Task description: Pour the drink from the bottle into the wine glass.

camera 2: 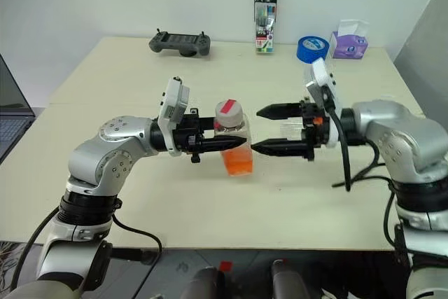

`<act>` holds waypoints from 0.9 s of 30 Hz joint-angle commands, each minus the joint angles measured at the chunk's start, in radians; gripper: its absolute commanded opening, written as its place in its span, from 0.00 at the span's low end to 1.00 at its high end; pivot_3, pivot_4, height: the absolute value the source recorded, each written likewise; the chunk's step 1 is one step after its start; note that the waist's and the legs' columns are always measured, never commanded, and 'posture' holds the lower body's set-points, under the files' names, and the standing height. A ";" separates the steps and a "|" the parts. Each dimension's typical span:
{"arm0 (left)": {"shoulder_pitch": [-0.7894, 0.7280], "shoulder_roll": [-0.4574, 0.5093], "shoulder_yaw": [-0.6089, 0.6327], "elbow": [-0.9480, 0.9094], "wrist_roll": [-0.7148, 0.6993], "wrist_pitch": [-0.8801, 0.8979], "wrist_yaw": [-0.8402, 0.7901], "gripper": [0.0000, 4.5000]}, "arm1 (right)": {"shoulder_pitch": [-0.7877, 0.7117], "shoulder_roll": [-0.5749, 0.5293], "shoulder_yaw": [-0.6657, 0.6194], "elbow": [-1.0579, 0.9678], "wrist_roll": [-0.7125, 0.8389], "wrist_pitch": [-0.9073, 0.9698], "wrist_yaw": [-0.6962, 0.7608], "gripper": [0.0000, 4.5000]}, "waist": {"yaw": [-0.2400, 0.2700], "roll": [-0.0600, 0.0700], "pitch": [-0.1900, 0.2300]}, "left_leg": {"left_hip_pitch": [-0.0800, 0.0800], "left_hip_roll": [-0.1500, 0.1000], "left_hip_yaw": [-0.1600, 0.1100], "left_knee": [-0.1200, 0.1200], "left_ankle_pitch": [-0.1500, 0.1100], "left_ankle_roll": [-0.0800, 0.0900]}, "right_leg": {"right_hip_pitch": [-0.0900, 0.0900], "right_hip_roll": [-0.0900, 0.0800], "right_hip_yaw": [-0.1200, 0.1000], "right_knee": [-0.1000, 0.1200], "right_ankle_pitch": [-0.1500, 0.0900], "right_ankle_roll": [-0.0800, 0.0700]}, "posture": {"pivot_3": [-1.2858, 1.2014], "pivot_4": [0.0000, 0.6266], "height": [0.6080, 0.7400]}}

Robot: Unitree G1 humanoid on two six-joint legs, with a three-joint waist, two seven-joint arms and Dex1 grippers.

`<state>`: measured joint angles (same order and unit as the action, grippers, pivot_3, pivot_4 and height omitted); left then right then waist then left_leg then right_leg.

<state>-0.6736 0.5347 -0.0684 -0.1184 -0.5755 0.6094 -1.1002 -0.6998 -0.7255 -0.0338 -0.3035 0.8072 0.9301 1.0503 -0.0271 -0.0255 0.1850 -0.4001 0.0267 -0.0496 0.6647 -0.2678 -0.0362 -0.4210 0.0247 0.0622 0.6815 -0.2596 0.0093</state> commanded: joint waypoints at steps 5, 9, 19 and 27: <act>-0.028 -0.007 0.022 0.001 -0.004 -0.032 0.006 0.41 | 0.069 0.177 -0.076 -0.250 0.011 0.014 -0.419 1.00 | -0.009 0.000 0.000 | 0.003 0.000 0.005 0.001 0.000 0.000 | 0.001 0.005 0.003 0.001 -0.002 0.006 | 0.52 0.24 1.00; -0.039 -0.011 0.014 0.014 0.006 -0.040 0.001 0.41 | 0.062 0.252 -0.004 -0.295 -0.062 -0.001 -0.544 1.00 | -0.007 0.000 0.000 | 0.003 0.000 0.004 0.001 0.001 0.000 | 0.000 0.009 0.004 0.001 -0.001 0.006 | 0.52 0.24 1.00; -0.060 -0.011 0.009 0.031 0.018 -0.045 -0.010 0.41 | 0.013 0.337 0.038 -0.248 -0.090 -0.032 -0.614 1.00 | -0.006 0.000 0.000 | 0.002 0.001 0.005 0.001 0.000 0.000 | -0.001 0.008 0.003 0.000 0.000 0.002 | 0.52 0.24 1.00; -0.059 -0.005 0.011 0.028 0.023 -0.049 -0.009 0.41 | 0.010 0.328 0.042 -0.191 -0.131 -0.082 -0.587 1.00 | -0.005 0.000 0.000 | 0.002 0.000 0.005 0.001 0.000 0.000 | -0.001 0.008 0.003 0.000 0.000 0.002 | 0.52 0.24 1.00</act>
<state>-0.7090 0.5244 -0.0752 -0.0680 -0.5465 0.5814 -1.1035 -0.6812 -0.3855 0.0253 -0.4795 0.6852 0.8773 0.4529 -0.0326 -0.0254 0.1850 -0.3984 0.0272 -0.0446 0.6653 -0.2674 -0.0362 -0.4217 0.0326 0.0654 0.6814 -0.2590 0.0114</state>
